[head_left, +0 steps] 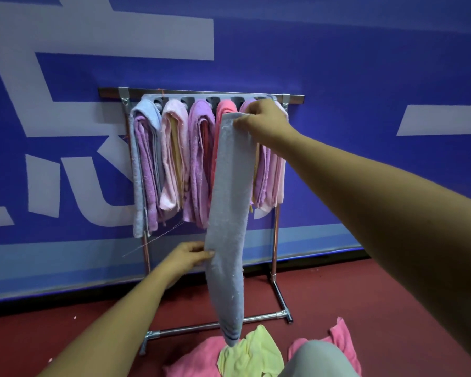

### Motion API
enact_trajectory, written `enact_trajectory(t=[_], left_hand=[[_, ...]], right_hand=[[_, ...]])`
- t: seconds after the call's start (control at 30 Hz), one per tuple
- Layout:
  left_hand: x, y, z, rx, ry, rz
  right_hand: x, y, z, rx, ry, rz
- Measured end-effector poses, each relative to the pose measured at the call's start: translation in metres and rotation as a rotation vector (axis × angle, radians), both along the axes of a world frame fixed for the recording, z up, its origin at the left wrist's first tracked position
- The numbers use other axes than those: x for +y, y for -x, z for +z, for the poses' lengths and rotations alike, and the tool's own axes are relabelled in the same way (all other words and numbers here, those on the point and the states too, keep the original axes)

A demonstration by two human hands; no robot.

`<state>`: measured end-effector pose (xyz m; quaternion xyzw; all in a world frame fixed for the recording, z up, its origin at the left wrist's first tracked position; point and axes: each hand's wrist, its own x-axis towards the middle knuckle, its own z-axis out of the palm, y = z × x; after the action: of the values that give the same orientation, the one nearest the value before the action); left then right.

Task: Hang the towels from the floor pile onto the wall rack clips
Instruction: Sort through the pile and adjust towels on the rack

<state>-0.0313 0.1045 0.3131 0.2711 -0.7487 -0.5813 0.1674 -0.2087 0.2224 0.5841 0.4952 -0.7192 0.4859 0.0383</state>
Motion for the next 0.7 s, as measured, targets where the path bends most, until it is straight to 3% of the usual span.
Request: enact_trajectory(t=[0.1, 0.23, 0.33, 0.47, 0.53, 0.6, 0.7], left_hand=[[-0.005, -0.003, 0.018, 0.09, -0.03, 0.0], [-0.009, -0.011, 0.077, 0.29, -0.199, 0.086], [-0.008, -0.015, 0.127, 0.404, -0.192, 0.06], [-0.001, -0.015, 0.175, 0.409, -0.139, -0.058], [0.005, -0.013, 0.189, 0.376, -0.123, -0.153], [0.01, -0.008, 0.196, 0.332, -0.11, -0.213], [0.014, -0.004, 0.202, 0.306, -0.083, -0.263]], right_hand=[[0.004, 0.027, -0.015, -0.007, -0.035, -0.101], [0.011, 0.05, -0.046, 0.033, -0.261, -0.276], [0.01, 0.053, -0.076, -0.019, -0.444, -0.291], [0.01, 0.042, -0.116, -0.161, -0.727, -0.22], [0.007, 0.034, -0.123, -0.227, -0.741, -0.134], [0.005, 0.022, -0.114, -0.295, -0.624, 0.055], [0.004, 0.002, -0.088, -0.682, -0.367, 0.572]])
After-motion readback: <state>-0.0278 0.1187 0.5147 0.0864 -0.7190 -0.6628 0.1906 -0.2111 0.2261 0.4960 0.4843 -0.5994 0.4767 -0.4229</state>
